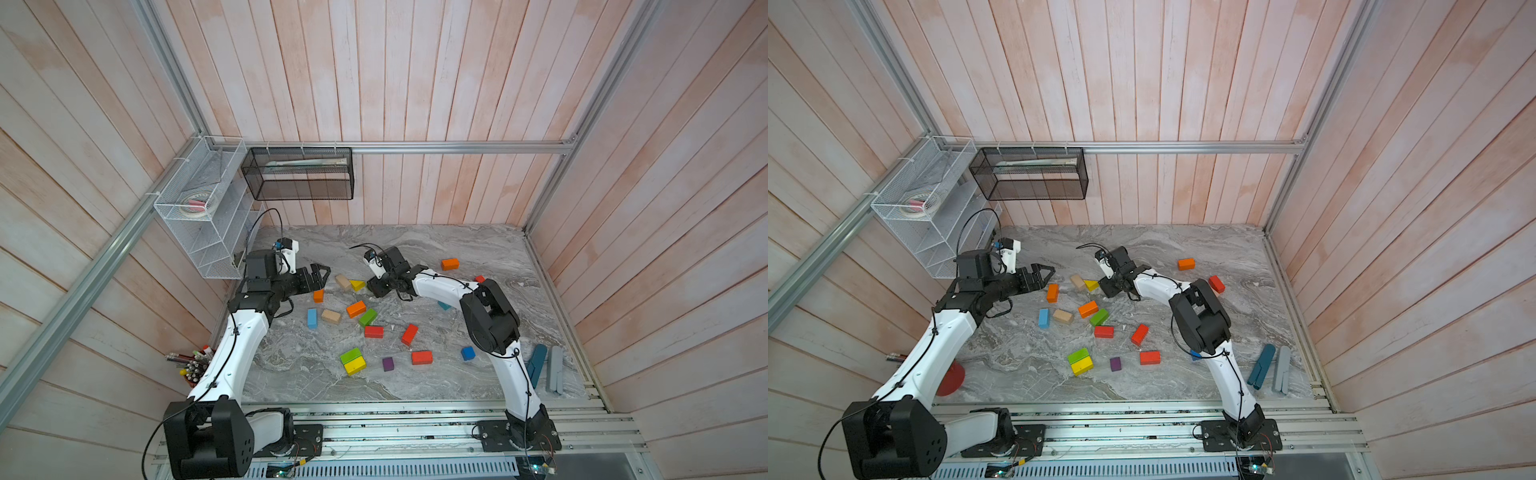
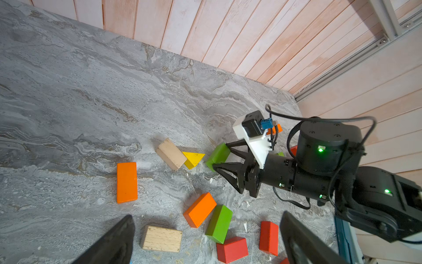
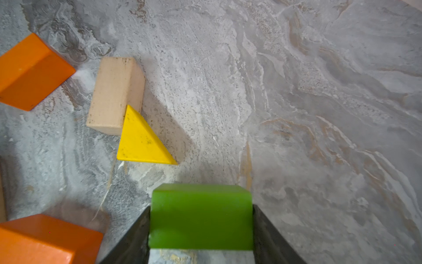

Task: Assemble a heart with building blocks
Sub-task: Assemble the building block at the center of the board.

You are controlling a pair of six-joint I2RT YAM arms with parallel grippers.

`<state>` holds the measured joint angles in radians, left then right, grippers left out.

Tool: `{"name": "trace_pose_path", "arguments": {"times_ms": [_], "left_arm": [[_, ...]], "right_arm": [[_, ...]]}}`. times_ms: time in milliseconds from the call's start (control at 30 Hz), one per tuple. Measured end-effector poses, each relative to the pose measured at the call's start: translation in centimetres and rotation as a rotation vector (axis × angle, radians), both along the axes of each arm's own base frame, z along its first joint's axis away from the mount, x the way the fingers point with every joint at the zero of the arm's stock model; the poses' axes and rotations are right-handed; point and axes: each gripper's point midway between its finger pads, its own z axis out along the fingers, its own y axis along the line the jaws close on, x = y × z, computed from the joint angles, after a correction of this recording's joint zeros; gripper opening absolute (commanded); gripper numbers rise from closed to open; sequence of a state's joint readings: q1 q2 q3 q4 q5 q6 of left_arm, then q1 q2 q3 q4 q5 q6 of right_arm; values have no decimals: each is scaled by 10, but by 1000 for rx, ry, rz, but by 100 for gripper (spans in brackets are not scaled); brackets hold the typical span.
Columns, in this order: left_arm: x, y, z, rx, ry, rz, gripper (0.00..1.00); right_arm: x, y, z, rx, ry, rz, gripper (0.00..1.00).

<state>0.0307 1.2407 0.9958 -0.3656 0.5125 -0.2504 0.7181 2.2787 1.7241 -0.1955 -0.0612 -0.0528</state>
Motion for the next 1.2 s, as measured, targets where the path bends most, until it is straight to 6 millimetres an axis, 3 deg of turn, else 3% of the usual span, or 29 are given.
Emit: {"name": "trace_pose_path", "arguments": {"times_ms": [533,1200], "left_arm": [[1,2,-1,8,1,12,100],[1,2,-1,9,0,13,100]], "right_arm": [[2,13,5,10,-9,14,59],[3,15,-8,-5,11,17,59]]}}
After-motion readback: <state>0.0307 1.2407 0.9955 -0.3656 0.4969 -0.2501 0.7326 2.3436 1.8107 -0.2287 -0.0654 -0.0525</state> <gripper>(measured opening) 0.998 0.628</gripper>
